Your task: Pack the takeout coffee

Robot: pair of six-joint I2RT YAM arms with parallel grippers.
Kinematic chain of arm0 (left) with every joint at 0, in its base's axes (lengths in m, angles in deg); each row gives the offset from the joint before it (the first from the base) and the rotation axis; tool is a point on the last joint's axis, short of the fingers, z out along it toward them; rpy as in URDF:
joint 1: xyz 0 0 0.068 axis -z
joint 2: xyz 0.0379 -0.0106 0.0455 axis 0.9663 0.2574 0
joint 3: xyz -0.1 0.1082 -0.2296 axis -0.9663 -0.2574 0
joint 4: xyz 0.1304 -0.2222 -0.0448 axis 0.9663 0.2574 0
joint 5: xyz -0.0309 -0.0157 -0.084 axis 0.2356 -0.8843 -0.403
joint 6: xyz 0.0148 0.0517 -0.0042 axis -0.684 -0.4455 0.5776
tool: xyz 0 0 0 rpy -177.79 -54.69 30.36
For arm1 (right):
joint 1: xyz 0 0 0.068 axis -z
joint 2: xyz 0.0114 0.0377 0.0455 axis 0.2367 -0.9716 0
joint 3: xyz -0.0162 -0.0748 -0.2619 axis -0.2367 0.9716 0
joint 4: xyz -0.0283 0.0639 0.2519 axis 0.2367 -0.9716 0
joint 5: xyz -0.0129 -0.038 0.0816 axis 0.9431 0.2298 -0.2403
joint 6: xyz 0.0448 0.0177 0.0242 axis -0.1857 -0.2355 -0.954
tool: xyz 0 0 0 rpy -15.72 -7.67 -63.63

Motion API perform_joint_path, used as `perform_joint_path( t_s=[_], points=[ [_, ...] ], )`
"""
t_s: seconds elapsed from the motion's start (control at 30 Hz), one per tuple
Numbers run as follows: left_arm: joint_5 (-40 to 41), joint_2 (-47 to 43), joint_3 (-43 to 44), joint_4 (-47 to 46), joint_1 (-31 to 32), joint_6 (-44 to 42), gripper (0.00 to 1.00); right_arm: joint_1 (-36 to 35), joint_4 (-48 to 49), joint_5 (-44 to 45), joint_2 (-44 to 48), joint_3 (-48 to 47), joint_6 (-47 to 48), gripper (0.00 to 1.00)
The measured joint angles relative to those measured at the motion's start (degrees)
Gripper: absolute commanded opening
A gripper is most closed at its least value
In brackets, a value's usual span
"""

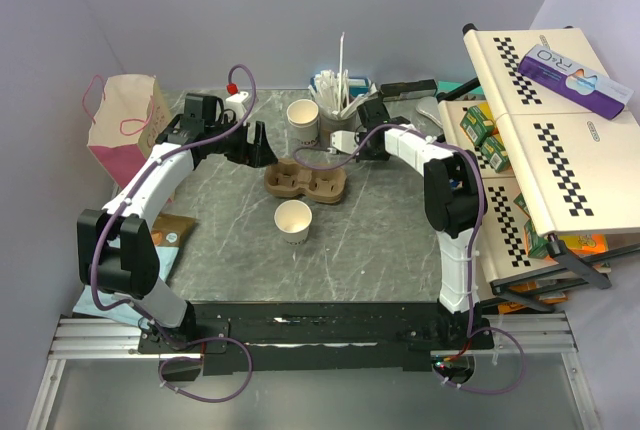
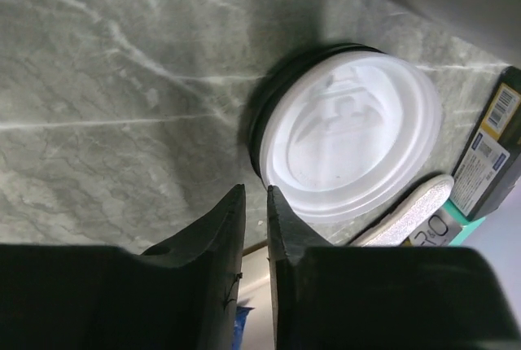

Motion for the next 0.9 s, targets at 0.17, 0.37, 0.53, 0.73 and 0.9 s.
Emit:
perform_joint_path(
  t_s=[0.17, 0.37, 0.53, 0.73, 0.9],
  points=[
    [0.0, 0.0, 0.0, 0.0, 0.0, -0.02, 0.87, 0.0, 0.04, 0.83, 0.0, 0.02, 2.16, 0.24],
    [0.02, 0.0, 0.0, 0.0, 0.0, -0.02, 0.87, 0.0, -0.17, 0.96, 0.0, -1.11, 3.72, 0.2],
    [0.02, 0.0, 0.0, 0.0, 0.0, -0.02, 0.87, 0.0, -1.03, 0.96, -0.07, -1.77, 4.59, 0.19],
    [0.04, 0.0, 0.0, 0.0, 0.0, -0.02, 0.87, 0.15, -2.8, 0.76, -0.48, -3.89, 4.98, 0.19],
    [0.09, 0.0, 0.0, 0.0, 0.0, -0.02, 0.87, 0.15, -5.22, 0.04, -0.5, -4.28, 5.16, 0.18]
  ],
)
